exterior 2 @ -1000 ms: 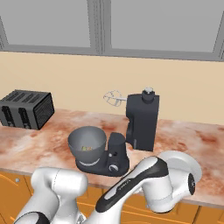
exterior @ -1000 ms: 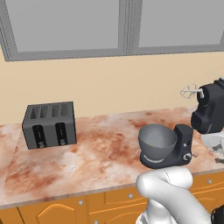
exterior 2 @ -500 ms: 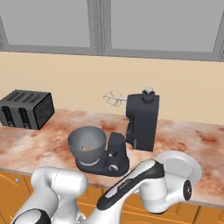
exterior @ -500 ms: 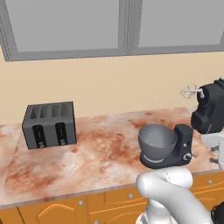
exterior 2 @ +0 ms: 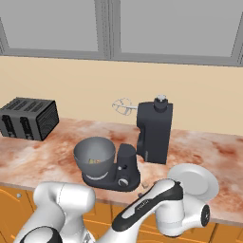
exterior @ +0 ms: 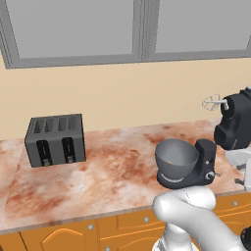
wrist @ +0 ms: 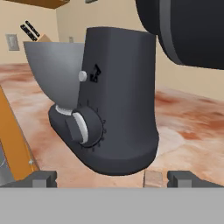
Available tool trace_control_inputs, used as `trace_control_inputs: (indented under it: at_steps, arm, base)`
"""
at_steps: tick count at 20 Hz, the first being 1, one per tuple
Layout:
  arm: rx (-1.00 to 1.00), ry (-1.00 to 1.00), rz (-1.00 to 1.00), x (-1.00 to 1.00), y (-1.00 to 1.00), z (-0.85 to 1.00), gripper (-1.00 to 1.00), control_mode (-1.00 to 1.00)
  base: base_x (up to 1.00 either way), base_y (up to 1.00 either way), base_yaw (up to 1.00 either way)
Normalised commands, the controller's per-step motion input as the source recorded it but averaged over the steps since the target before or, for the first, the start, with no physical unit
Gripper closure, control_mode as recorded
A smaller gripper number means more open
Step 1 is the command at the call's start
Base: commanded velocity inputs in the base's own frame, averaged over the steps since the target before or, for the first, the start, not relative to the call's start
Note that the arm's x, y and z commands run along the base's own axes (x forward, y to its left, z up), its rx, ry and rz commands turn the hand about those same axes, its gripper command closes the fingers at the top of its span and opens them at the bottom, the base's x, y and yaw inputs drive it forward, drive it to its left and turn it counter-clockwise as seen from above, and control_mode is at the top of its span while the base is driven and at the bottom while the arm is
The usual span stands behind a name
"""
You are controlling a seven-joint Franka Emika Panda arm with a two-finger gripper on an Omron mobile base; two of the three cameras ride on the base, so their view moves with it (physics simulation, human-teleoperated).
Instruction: Add butter and sugar cubes to the stand mixer bowl and then turn on the stand mixer to begin making frosting.
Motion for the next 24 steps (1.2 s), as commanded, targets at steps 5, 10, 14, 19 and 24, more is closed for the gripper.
trace_control_inputs:
  at_steps: [5,10,14,19,24]
  arm:
    - [0.00,-0.09,0.02,0.19,0.00,-0.09,-1.00,-1.00]
    - [0.00,-0.02,0.02,0.25,0.00,-0.18,-1.00,-1.00]
    - [0.00,0.00,0.02,0.23,0.00,-0.23,-1.00,-1.00]
    - [0.00,0.00,0.02,0.23,0.00,-0.23,-1.00,-1.00]
    - [0.00,0.00,0.01,0.35,0.00,-0.21,-1.00,-1.00]
  base:
    - [0.00,0.00,0.00]
    - [0.00,0.00,0.00]
    - [0.00,0.00,0.00]
    - [0.00,0.00,0.00]
    - [0.00,0.00,0.00]
